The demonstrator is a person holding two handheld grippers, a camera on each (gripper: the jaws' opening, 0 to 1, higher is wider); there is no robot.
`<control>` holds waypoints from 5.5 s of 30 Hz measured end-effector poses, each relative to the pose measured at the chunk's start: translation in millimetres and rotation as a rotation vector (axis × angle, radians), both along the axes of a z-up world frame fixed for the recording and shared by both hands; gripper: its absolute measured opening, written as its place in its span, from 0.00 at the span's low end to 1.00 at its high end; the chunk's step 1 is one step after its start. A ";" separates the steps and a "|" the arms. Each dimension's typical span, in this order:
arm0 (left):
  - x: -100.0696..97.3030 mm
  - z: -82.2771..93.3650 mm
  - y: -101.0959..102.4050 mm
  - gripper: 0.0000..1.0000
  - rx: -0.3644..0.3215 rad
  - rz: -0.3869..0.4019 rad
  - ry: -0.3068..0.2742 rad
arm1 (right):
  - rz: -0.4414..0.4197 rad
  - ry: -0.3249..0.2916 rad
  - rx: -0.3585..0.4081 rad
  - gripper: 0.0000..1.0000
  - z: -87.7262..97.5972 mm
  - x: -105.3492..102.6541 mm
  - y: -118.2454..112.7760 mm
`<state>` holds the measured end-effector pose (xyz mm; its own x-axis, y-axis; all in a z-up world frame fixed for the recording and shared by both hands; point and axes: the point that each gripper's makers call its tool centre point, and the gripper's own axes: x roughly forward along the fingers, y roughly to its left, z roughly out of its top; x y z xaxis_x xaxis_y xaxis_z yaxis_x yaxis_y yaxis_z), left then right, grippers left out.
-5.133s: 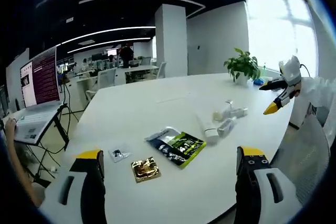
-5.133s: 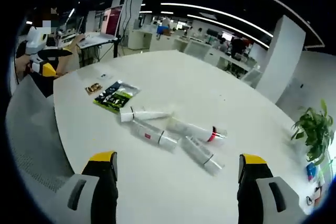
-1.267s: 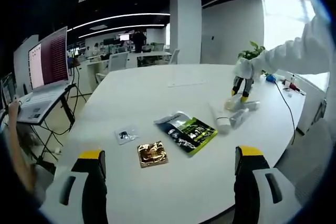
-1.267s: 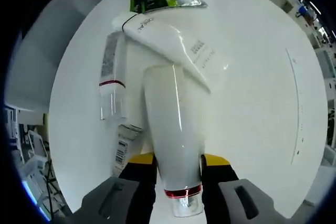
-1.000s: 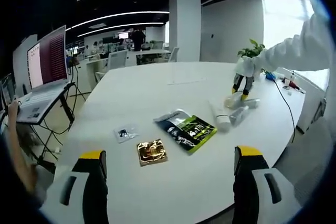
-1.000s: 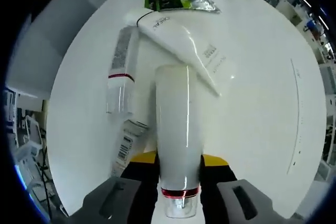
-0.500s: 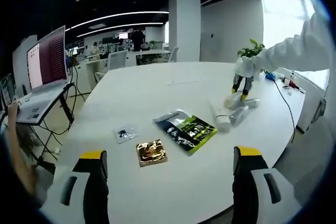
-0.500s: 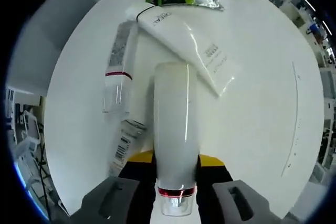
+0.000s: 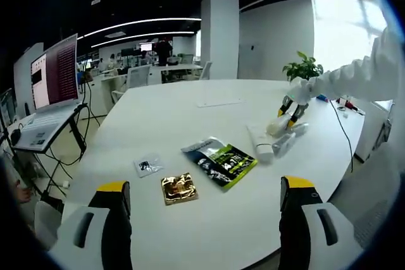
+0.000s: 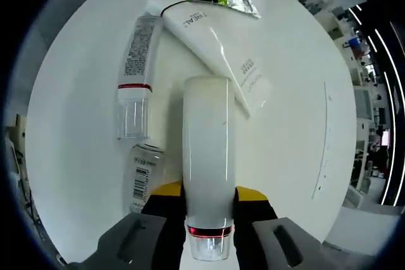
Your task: Arrange the skincare products in the storage area until every visible bottle or jar stands upright without overlapping.
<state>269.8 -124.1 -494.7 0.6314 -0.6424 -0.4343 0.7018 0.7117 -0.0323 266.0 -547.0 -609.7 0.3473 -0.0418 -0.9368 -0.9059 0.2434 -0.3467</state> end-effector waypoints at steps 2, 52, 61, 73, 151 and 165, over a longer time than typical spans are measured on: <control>-0.1 1.3 -0.3 0.92 -0.006 0.001 0.000 | 0.010 -0.026 -0.017 0.20 1.7 -0.7 2.1; -2.6 10.2 -52.7 0.89 0.028 -0.262 -0.036 | 0.521 -0.552 -0.303 0.18 145.3 -27.8 121.3; -7.6 21.1 -86.6 0.89 0.000 -0.384 -0.042 | 0.609 -0.616 -0.283 0.18 159.9 -33.1 166.1; -13.1 27.7 -124.9 0.87 -0.037 -0.500 -0.043 | 0.731 -0.663 -0.272 0.18 174.9 -34.6 218.3; -69.7 -4.4 -199.4 0.28 -0.118 -0.805 0.037 | 1.013 -0.754 -0.249 0.36 153.0 -55.3 264.9; -66.0 7.2 -199.0 0.28 -0.218 -0.786 0.069 | 0.863 -0.891 -0.148 0.53 184.0 -45.4 261.5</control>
